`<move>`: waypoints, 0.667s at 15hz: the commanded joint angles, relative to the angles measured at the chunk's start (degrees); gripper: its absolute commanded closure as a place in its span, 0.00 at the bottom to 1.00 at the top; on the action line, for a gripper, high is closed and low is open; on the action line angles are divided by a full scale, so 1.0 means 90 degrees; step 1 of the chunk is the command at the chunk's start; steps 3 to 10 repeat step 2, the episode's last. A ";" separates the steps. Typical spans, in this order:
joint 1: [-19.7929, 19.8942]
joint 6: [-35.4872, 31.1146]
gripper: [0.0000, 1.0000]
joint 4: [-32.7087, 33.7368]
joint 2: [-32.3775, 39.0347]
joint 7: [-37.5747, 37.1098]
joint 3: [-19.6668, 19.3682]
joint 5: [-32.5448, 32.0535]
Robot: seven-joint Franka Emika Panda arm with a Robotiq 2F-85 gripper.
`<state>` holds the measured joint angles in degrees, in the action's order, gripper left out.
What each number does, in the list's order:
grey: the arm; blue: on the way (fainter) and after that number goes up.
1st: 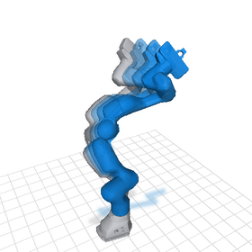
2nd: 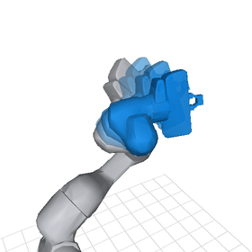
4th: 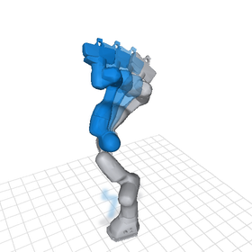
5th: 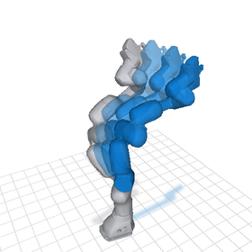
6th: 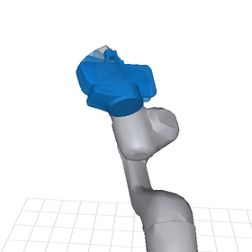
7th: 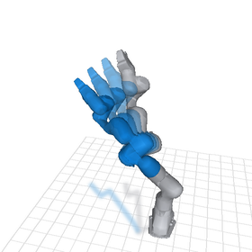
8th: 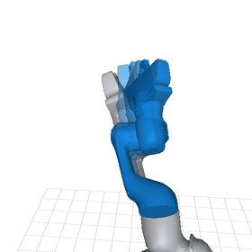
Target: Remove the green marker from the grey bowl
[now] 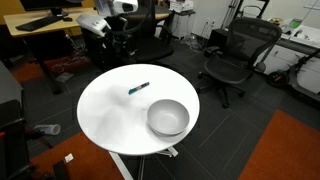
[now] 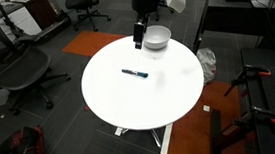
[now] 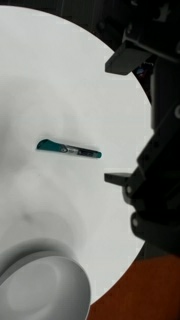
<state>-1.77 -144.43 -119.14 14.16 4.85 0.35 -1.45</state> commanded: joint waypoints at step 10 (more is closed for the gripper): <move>0.0042 0.0012 0.00 0.0009 0.0001 -0.0015 0.0044 -0.0019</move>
